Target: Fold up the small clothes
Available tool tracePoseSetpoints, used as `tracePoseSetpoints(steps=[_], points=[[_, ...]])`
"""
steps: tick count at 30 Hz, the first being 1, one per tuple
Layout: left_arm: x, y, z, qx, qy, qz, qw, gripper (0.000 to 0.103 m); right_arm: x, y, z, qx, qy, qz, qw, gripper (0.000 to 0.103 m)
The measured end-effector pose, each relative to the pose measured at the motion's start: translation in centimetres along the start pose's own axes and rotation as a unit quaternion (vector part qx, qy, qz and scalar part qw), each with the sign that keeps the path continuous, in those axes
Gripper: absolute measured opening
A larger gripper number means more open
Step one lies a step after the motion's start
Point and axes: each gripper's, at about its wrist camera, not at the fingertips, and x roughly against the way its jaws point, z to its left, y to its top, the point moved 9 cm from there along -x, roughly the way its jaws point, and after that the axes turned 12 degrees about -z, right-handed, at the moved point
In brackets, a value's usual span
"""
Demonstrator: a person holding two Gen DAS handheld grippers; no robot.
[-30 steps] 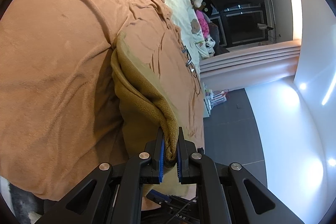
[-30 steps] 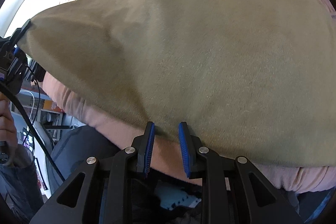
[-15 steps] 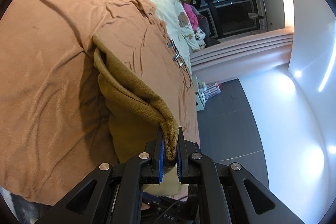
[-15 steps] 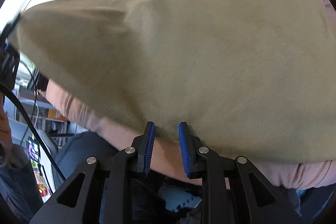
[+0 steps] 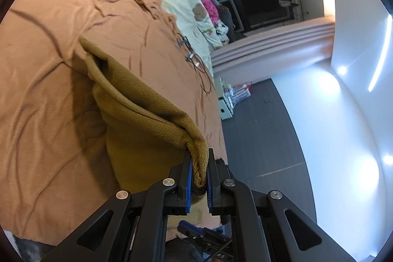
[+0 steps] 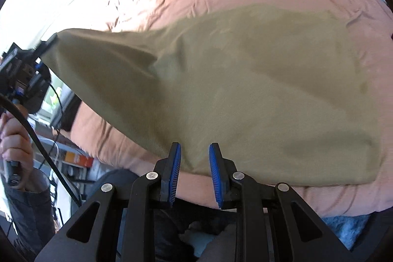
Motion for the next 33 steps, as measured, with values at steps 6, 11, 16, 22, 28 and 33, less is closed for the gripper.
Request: tracePoseSetpoints(steps=[6, 11, 16, 22, 28, 33], points=[[-2.4, -1.2, -2.1, -0.012, -0.013, 0.023, 0.9996, 0.009, 2.9, 0.6, -1.9, -0.006, -0.001, -0.036, 0.999, 0.071], [-5.0, -2.8, -4.0, -0.029, -0.019, 0.050, 0.9982, 0.009, 4.8, 0.2, -3.5, -0.019, -0.008, -0.055, 0.998, 0.071], [-7.7, -4.8, -5.6, -0.045, -0.021, 0.080, 0.9956, 0.009, 6.5, -0.2, -5.9, -0.045, -0.015, -0.070, 0.996, 0.071], [-11.5, -8.5, -7.5, -0.068, -0.020, 0.124, 0.9897, 0.009, 8.9, -0.9, -8.4, -0.074, -0.026, -0.087, 0.993, 0.071], [-15.3, -13.1, -8.0, -0.099, -0.006, 0.181, 0.9784, 0.009, 10.8, -2.1, -10.3, -0.094, -0.032, -0.093, 0.991, 0.071], [-17.8, -16.7, -7.5, -0.112, 0.007, 0.223, 0.9682, 0.009, 11.7, -3.0, -11.8, -0.111, -0.036, -0.089, 0.989, 0.071]])
